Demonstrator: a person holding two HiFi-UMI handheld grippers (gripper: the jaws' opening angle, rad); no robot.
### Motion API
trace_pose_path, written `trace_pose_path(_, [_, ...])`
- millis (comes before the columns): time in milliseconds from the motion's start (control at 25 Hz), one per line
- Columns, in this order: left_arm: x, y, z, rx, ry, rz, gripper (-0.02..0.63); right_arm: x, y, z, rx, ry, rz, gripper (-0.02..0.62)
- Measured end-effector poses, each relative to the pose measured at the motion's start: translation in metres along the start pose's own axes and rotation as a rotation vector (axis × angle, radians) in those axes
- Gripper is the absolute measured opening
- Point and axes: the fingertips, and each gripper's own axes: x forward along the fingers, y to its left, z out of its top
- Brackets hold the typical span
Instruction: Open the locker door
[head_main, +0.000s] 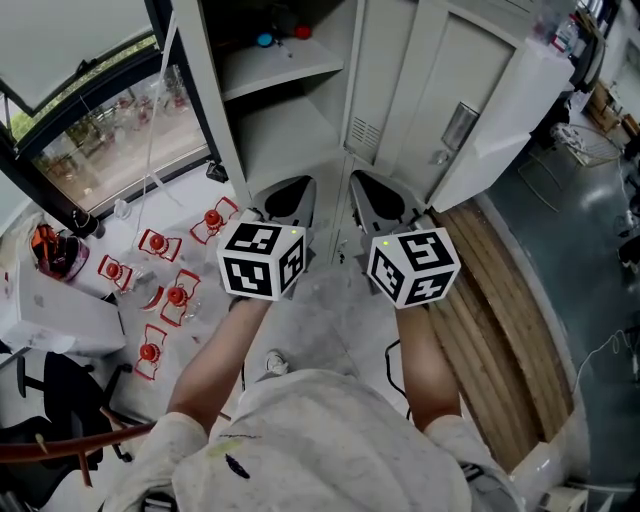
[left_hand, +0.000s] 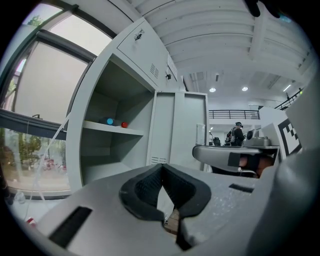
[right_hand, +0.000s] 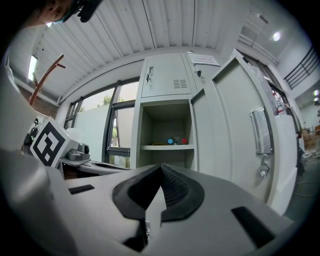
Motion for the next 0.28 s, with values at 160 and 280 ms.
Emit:
trace_pose_path(160, [0.0006, -0.0018, -0.0001, 0.002, 0.0, -0.001, 0.006, -0.0005, -0.0003, -0.0005, -0.002, 0.0, 0.004, 0.003])
trace_pose_path(280, [0.0009, -0.0031, 0.0005, 0.002, -0.001, -0.001, 0.006, -0.0011, -0.0005, -0.0006, -0.001, 0.002, 0.007, 0.003])
